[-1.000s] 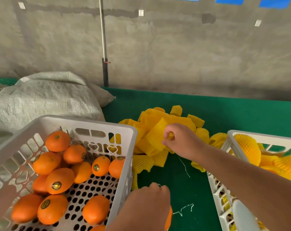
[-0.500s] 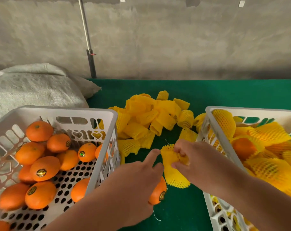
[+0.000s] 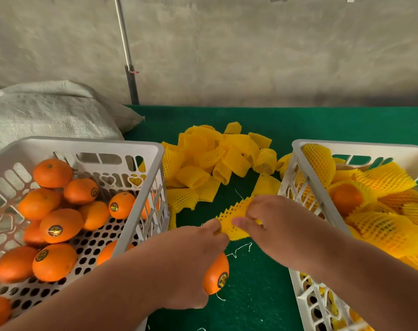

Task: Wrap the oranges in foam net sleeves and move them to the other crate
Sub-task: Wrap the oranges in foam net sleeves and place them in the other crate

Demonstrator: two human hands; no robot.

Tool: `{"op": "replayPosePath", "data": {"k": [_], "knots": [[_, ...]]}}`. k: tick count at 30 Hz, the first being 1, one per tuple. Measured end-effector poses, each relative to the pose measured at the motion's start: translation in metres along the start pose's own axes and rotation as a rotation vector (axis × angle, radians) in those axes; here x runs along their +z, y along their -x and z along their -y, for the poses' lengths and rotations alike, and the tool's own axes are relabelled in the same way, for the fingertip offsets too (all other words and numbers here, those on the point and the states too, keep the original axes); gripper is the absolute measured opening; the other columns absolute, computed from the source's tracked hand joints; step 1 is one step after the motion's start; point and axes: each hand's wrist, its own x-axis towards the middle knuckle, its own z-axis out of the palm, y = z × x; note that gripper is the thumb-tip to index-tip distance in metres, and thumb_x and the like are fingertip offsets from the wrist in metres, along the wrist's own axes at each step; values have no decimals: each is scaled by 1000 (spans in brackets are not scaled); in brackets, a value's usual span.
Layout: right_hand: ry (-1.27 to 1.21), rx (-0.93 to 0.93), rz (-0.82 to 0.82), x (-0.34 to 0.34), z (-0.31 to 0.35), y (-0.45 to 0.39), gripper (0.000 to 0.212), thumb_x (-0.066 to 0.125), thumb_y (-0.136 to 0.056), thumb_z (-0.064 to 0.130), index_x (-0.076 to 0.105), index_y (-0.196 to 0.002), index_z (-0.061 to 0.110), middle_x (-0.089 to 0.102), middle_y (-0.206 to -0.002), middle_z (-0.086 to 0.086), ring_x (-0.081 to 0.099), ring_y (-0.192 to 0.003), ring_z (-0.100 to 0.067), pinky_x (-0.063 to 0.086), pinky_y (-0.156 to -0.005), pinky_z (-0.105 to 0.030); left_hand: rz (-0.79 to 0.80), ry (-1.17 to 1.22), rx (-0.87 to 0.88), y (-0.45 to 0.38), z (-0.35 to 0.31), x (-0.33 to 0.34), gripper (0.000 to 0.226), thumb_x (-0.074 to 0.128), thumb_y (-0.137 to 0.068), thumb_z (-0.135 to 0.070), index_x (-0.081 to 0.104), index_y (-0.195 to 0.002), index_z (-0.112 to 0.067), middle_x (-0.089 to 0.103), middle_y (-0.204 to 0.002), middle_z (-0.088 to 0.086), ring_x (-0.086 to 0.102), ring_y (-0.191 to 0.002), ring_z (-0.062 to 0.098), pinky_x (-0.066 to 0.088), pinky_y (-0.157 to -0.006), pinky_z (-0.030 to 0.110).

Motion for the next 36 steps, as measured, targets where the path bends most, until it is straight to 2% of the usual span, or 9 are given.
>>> {"op": "replayPosePath", "data": {"k": [4, 9, 12, 15, 18, 23, 28, 31, 36], "knots": [[25, 123, -156, -4, 2, -3, 62, 35, -104, 61, 42, -55, 23, 39, -50, 2, 39, -44, -12, 31, -46, -23, -36, 52, 20, 3, -6, 1, 75, 78, -77, -55, 30, -134, -43, 36, -124, -14, 49, -90, 15, 37, -61, 26], [71, 163, -158, -6, 4, -1, 69, 75, -91, 50, 33, -46, 18, 25, -41, 4, 26, -33, -14, 28, -39, -23, -108, 258, 22, 7, -10, -4, 70, 80, -71, -60, 35, -124, -50, 48, -115, -20, 52, -94, 5, 49, -74, 27], [118, 143, -59, -5, 4, 1, 50, 82, -86, 40, 50, -55, 18, 43, -58, 5, 41, -49, -7, 31, -46, -21, -145, 389, -24, 10, -8, -7, 67, 80, -69, -67, 38, -117, -50, 52, -108, -22, 56, -88, 3, 53, -70, 24], [125, 106, 18, -2, 7, 3, 15, 76, -90, 28, 71, -96, 16, 54, -104, 3, 59, -87, -16, 54, -77, -35, -196, 521, -112, 8, -4, -12, 66, 81, -66, -68, 41, -114, -48, 56, -106, -19, 65, -80, 7, 60, -62, 26], [119, 73, 39, 1, 9, 3, 21, 71, -92, 20, 68, -111, 12, 47, -113, 1, 58, -93, -18, 54, -83, -42, -222, 772, -182, 6, -3, -17, 62, 88, -65, -58, 52, -110, -39, 63, -104, -9, 73, -72, 16, 64, -58, 33], [35, -21, 17, -3, 19, 5, 22, 73, -88, 22, 61, -106, 28, 38, -115, 9, 58, -87, -11, 55, -74, -34, -277, 1180, -236, 4, 0, -25, 53, 90, -73, -48, 67, -111, -20, 70, -100, 8, 77, -78, 17, 63, -61, 32], [-28, -59, -105, -1, 24, 4, 43, 76, -87, 28, 59, -127, 28, 40, -128, 14, 59, -97, -8, 57, -80, -24, -305, 1275, -262, 5, 3, -28, 63, 90, -70, -51, 68, -116, -16, 71, -102, 8, 77, -80, 18, 64, -64, 32], [-29, -62, -142, 2, 23, 5, 60, 77, -85, 26, 53, -140, 30, 40, -133, 18, 54, -103, -3, 45, -73, -6, -298, 1314, -277, 3, 3, -28, 66, 91, -66, -52, 67, -116, -17, 71, -102, 8, 78, -79, 19, 63, -63, 32], [-16, -100, -135, 3, 26, 7, 65, 79, -84, 26, 49, -141, 33, 37, -135, 22, 47, -106, 5, 39, -72, -1, -263, 1425, -299, 3, 7, -29, 59, 91, -70, -48, 68, -113, -15, 72, -101, 12, 78, -77, 23, 62, -62, 31]]}}
